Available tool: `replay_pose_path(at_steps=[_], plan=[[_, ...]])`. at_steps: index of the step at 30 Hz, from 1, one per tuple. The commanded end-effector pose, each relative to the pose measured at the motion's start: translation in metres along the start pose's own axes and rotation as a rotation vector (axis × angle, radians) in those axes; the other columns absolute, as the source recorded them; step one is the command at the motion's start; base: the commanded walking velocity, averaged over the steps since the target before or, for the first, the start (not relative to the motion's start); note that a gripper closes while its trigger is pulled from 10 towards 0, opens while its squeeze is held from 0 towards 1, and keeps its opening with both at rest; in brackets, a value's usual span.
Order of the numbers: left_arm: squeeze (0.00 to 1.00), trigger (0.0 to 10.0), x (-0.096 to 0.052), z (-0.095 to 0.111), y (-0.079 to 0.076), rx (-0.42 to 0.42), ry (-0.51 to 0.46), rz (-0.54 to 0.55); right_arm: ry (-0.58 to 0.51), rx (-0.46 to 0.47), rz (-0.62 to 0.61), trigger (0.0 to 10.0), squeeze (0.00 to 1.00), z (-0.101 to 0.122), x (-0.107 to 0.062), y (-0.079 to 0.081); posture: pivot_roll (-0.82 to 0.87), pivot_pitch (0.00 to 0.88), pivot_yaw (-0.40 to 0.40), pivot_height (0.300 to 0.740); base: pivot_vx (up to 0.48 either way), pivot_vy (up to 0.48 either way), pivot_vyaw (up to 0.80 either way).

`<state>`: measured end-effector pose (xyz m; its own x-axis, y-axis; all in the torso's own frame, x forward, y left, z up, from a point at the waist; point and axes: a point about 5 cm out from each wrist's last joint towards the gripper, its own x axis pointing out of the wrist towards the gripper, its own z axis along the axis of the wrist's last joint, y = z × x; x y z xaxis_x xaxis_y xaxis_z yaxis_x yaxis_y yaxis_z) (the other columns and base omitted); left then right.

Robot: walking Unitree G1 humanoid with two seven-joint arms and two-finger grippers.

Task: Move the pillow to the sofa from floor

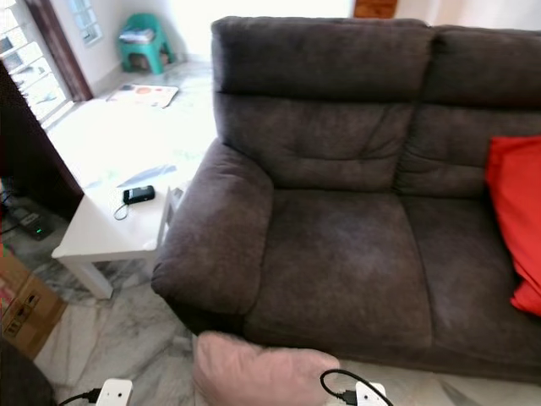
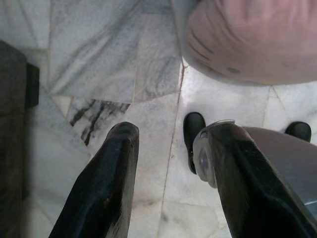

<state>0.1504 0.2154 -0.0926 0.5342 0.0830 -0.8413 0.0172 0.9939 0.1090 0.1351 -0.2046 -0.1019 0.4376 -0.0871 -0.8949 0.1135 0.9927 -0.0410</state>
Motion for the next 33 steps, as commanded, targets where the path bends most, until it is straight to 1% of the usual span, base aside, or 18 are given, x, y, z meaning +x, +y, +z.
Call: replay_pose_path(at_steps=[1,4,6,16,33], plan=[[0.00,10.0,-0.0003,-0.0013,0.0011,0.001,0.006,0.000,0.004,0.004,0.000,10.0,0.00,-0.0022,-0.0003,0.0001,0.08,0.000,0.007,0.740,0.300,0.000,0.00],[0.00,10.0,-0.0003,-0.0011,0.0013,0.003,0.006,0.000,0.006,0.006,-0.001,10.0,0.00,-0.0024,-0.0003,0.0002,0.08,0.000,0.008,0.740,0.303,0.000,0.00],[0.00,10.0,-0.0002,-0.0010,0.0016,0.005,0.007,0.001,0.019,-0.010,0.001,10.0,0.00,-0.0033,-0.0002,0.0002,0.08,0.000,0.009,0.740,0.270,0.000,0.00],[0.00,10.0,-0.0002,-0.0009,0.0001,0.011,0.005,-0.010,0.023,-0.013,-0.001,10.0,0.00,-0.0037,-0.0003,-0.0002,0.08,0.000,0.007,0.740,0.000,0.000,-0.73],[0.00,10.0,-0.0002,-0.0015,-0.0004,-0.010,0.008,-0.010,0.008,0.002,-0.005,10.0,0.00,-0.0023,-0.0003,-0.0007,0.08,0.000,0.003,0.740,0.000,0.000,0.00]])
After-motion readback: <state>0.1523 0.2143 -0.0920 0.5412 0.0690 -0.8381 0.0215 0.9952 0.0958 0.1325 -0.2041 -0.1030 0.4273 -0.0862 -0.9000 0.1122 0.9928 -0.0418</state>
